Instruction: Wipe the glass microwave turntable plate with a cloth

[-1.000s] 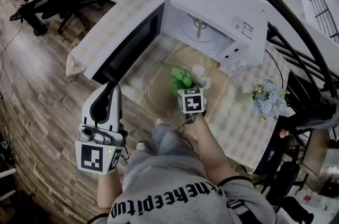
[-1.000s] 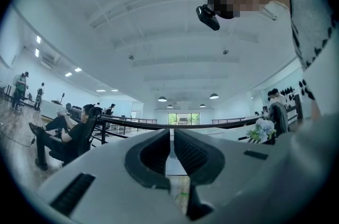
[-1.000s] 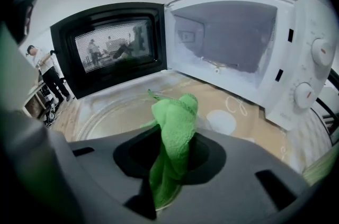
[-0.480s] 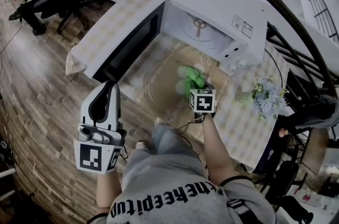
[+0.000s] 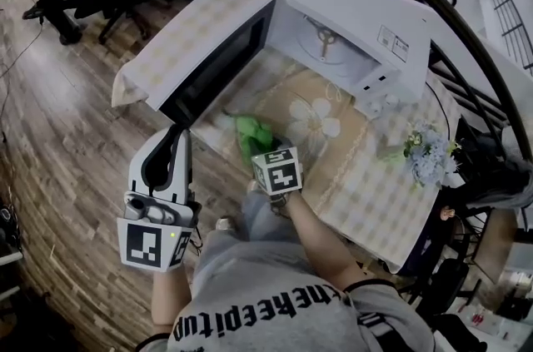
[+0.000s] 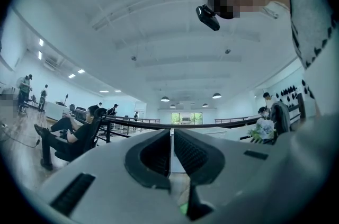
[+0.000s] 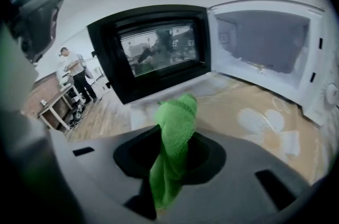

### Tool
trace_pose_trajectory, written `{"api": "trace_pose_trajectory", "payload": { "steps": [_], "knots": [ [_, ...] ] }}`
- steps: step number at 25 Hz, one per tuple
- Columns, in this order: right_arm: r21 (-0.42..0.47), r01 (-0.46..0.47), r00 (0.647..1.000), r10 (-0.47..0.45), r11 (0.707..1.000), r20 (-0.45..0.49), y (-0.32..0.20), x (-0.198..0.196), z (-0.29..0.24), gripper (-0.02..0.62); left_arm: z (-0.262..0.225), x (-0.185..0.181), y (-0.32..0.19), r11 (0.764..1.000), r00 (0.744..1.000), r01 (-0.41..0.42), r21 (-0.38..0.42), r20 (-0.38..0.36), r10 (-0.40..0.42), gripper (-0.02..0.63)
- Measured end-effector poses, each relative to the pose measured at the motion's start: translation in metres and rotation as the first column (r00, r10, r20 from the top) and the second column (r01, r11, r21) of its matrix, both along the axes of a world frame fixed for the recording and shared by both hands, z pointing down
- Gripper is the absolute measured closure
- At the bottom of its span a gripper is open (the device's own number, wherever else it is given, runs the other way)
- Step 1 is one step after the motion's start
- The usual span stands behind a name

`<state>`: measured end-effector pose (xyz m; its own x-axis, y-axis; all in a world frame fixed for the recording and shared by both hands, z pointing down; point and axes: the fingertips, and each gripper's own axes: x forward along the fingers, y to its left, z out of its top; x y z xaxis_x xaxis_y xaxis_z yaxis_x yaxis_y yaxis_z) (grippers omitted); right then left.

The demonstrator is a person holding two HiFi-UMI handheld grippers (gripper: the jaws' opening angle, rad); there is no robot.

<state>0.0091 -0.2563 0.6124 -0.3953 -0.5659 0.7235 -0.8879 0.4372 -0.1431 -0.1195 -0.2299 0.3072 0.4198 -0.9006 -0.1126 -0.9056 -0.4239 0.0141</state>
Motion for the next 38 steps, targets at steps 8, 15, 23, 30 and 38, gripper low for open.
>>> {"api": "trace_pose_trajectory", "payload": {
  "steps": [8, 15, 23, 30, 38],
  "knots": [
    [0.034, 0.138, 0.983, -0.133, 0.990, -0.130, 0.005, -0.025, 0.017, 0.491, -0.001, -0.008, 0.006, 1.000, 1.000, 0.011, -0.007, 0.011, -0.011, 0.581],
    [0.033, -0.037, 0.993, 0.040, 0.999, -0.113, 0.000, 0.043, 0.018, 0.491, -0.002, 0.001, 0.006, 1.000, 1.000, -0.008, -0.002, 0.007, 0.008, 0.581],
    [0.039, -0.223, 0.962, 0.226, 0.974, -0.155, 0.001, 0.131, 0.021, 0.491, -0.005, 0.014, 0.004, 0.999, 0.999, -0.043, 0.010, 0.001, 0.043, 0.581],
    [0.061, -0.294, 0.926, 0.300, 0.954, -0.229, 0.007, 0.181, 0.020, 0.491, -0.006, 0.019, 0.005, 0.998, 0.998, -0.056, 0.012, -0.001, 0.056, 0.581],
    [0.043, -0.289, 0.947, 0.292, 0.956, -0.131, 0.014, 0.146, 0.007, 0.492, -0.006, 0.015, 0.010, 0.998, 0.998, -0.058, 0.014, -0.005, 0.058, 0.581]
  ]
}}
